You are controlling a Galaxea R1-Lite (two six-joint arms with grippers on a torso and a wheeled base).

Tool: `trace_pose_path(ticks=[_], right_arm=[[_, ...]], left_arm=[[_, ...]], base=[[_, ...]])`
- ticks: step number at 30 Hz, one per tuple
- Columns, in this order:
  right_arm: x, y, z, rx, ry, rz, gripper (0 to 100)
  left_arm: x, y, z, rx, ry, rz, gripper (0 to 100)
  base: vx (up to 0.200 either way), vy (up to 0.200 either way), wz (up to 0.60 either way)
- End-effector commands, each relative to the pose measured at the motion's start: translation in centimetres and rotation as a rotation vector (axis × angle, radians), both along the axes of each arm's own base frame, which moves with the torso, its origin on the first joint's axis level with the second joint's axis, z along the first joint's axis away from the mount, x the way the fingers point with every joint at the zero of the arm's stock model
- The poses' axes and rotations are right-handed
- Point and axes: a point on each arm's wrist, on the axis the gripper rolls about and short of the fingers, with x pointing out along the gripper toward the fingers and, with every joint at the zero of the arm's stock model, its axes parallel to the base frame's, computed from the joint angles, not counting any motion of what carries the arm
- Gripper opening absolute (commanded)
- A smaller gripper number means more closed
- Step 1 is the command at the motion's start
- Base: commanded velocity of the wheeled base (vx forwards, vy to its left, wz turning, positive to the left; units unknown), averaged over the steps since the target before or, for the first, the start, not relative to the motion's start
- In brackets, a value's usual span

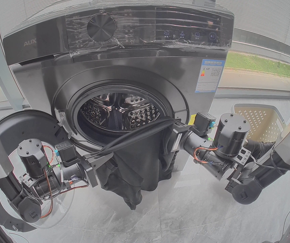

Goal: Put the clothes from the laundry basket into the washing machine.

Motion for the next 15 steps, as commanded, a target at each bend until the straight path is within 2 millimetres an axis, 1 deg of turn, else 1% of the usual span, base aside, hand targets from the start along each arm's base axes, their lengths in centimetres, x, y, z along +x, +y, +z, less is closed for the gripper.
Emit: trace_pose_path(ticks=[1,4,8,9,11,15], right_arm=[[-0.8,-0.4,2.1,0.042,-0.048,0.005,0],[-1.2,-0.7,3.0,0.057,-0.066,0.006,0],[-1.5,-0.8,3.5,0.067,-0.076,0.01,0],[-1.9,-0.9,3.9,0.074,-0.084,0.014,0],[-2.1,-0.9,4.3,0.08,-0.091,0.02,0],[-2.6,-0.9,4.1,0.077,-0.087,0.036,0]], left_arm=[[-0.2,0.2,0.4,0.029,-0.048,0.004,0],[0.1,0.1,0.6,0.038,-0.075,0.011,0],[0.5,0.0,1.1,0.023,-0.095,0.013,0],[1.1,0.1,1.7,0.012,-0.122,0.03,0],[1.5,0.5,2.0,0.008,-0.138,0.053,0],[1.9,0.8,2.6,-0.002,-0.162,0.069,0]], base=[[0.0,0.0,0.0],[0.0,0.0,0.0],[0.0,0.0,0.0],[0.0,0.0,0.0],[0.0,0.0,0.0],[0.0,0.0,0.0]])
